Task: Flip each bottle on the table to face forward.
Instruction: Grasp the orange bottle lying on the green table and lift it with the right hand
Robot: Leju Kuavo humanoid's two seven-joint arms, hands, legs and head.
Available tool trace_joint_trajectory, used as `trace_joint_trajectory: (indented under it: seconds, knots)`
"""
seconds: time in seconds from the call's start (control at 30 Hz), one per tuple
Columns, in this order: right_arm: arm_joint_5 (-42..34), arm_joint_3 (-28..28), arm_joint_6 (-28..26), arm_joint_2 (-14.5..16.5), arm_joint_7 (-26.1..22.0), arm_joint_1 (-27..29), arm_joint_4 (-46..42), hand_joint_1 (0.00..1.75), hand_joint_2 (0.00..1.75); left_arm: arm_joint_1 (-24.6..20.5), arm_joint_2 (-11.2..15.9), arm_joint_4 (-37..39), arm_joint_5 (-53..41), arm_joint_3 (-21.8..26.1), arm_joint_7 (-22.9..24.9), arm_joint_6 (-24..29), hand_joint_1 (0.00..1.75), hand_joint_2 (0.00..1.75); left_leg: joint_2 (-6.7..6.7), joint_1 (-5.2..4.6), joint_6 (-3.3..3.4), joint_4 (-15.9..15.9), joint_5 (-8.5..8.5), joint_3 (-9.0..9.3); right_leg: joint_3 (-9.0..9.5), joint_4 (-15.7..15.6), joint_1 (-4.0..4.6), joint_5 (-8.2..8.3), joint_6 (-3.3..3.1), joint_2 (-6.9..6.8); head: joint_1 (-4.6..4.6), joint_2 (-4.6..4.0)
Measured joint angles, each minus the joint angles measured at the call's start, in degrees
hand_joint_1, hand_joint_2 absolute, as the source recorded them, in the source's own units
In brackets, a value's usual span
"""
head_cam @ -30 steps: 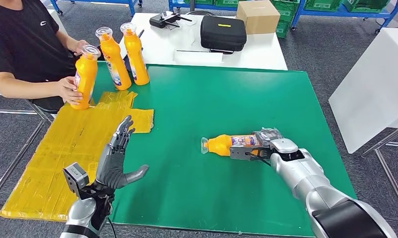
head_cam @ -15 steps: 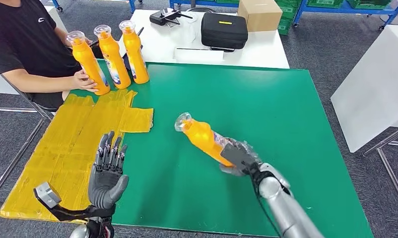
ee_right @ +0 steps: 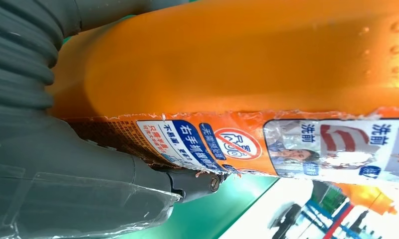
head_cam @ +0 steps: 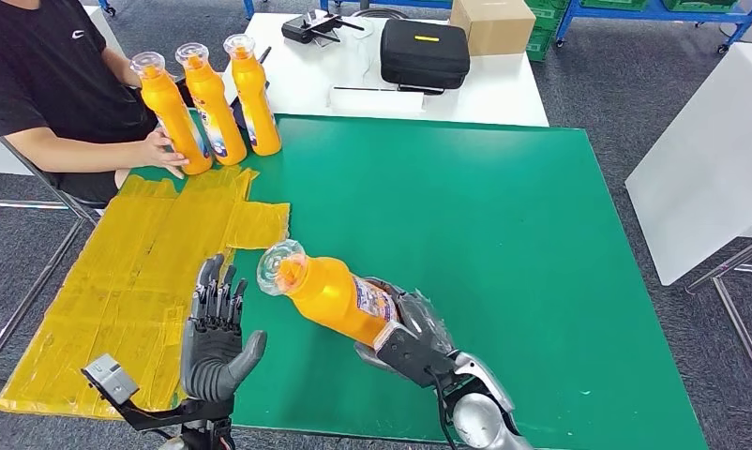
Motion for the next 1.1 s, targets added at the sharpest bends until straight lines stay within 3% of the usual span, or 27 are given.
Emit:
trace_joint_trajectory:
  seconds: [0.17,0.6,1.1]
  knots:
    - [0.42,3.02,-0.21,0.74,1.14,-0.22,0.16,1.75,1.75,-0.22,0.22,0.01,-4.22,-2.82,-0.70,0.48,0.00,1.75,0.00,-0.01,0.01,0.01,0.00,-0.03,0.06,0.00,-0.01,0.01,0.01,0.00,-0.02,0.00]
    - [-0.05,6.43,-0.62,1.36,2.18,-3.76,4.59,1.75,1.75,-2.63,4.10,1.38,-9.01,-13.19,-3.98,0.50,0.00,1.75,0.01,0.00,0.00,0.01,0.03,-0.12,0.39,0.01,0.00,0.03,0.02,0.00,-0.01,0.00]
    - [3.34,11.65,-0.88,2.97,1.54,-4.20,9.32,1.75,1.75,-2.71,5.44,3.03,-10.69,-14.54,-5.37,3.47,0.00,1.75,0.00,0.00,0.00,0.00,0.03,-0.17,0.37,0.01,0.00,0.02,0.01,0.00,0.00,0.00]
